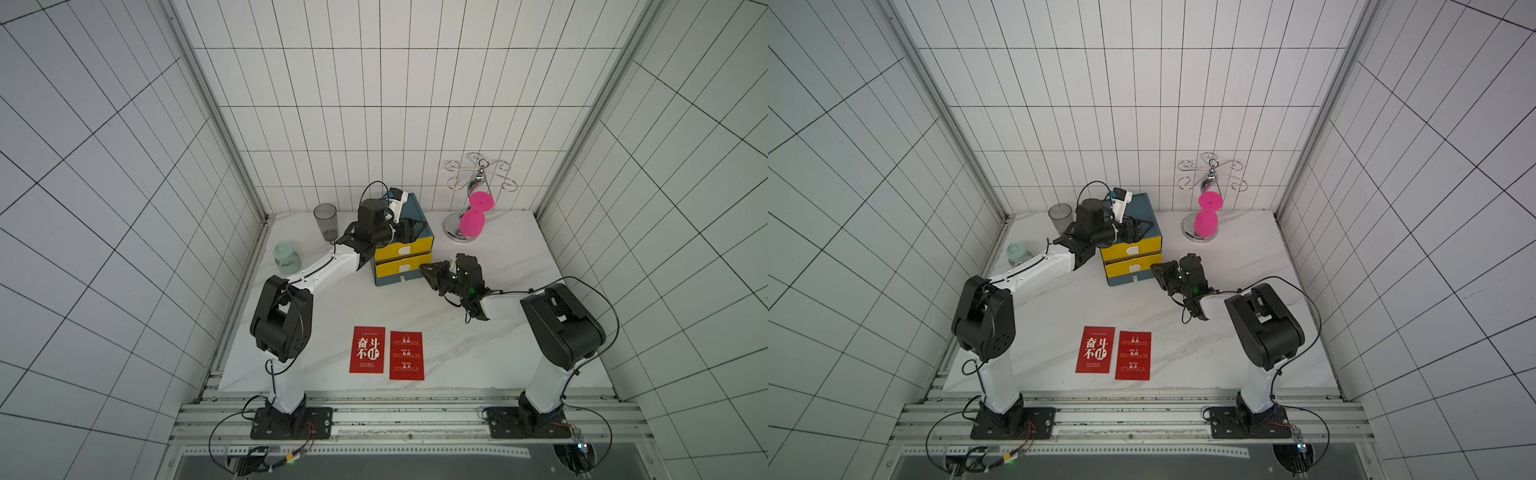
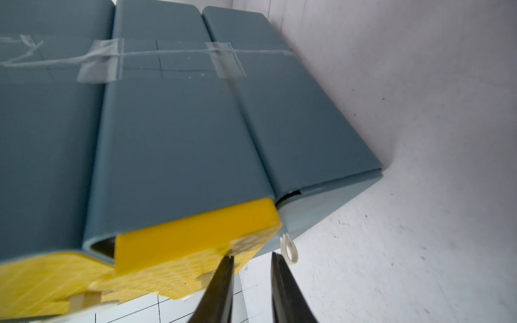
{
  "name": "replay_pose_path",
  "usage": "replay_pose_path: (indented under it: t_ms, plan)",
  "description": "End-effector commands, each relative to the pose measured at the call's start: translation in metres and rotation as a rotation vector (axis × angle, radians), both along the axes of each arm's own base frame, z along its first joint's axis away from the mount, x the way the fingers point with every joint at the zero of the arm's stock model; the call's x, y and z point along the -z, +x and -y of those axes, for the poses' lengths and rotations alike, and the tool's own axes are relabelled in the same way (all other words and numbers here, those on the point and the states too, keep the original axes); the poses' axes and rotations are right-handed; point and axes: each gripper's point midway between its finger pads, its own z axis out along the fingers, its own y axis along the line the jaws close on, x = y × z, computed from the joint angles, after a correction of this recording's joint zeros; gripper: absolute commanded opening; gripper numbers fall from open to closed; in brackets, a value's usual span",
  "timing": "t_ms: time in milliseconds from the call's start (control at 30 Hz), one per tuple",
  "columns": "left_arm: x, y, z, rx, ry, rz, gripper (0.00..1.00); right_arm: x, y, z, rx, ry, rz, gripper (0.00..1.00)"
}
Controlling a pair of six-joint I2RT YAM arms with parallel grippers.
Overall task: Take the postcards out of the drawer
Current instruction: Close the drawer of the storage box, then open the drawer in the storage box.
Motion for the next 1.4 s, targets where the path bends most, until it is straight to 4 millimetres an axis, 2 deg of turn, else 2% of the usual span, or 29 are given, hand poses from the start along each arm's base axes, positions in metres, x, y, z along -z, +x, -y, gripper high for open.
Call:
replay_pose_path:
  t_ms: [0, 300, 467, 700, 833, 967, 1167, 1233, 1367]
  plan:
    - [0.124, -0.030, -0.016, -0.026, 0.200, -0.374, 0.63, -0.024, 0.020, -0.003, 0.007, 0.084, 0.036, 0.26]
    - [0.122, -0.029, -0.018, -0.032, 0.216, -0.369, 0.63, -0.022, 0.029, 0.003, 0.008, 0.148, 0.015, 0.26]
    - [0.119, -0.026, -0.018, -0.023, 0.225, -0.368, 0.63, -0.017, 0.017, 0.006, -0.002, 0.143, 0.004, 0.26]
    - [0.092, -0.017, -0.029, -0.011, 0.211, -0.329, 0.64, 0.006, 0.003, 0.008, -0.013, 0.155, -0.037, 0.27]
    - [0.068, -0.014, -0.030, 0.004, 0.199, -0.267, 0.64, 0.015, -0.003, 0.000, -0.046, 0.153, -0.046, 0.32]
    - [0.053, -0.011, -0.030, 0.012, 0.180, -0.237, 0.65, 0.024, -0.010, -0.013, -0.073, 0.145, -0.052, 0.36]
    - [0.032, -0.004, -0.044, -0.033, 0.158, -0.200, 0.65, 0.035, -0.016, -0.032, -0.092, 0.178, -0.049, 0.37]
    - [0.027, -0.002, -0.050, -0.044, 0.152, -0.188, 0.65, 0.039, -0.017, -0.036, -0.091, 0.175, -0.049, 0.37]
    - [0.033, 0.001, -0.057, -0.048, 0.154, -0.204, 0.66, 0.040, -0.018, -0.045, -0.088, 0.174, -0.035, 0.37]
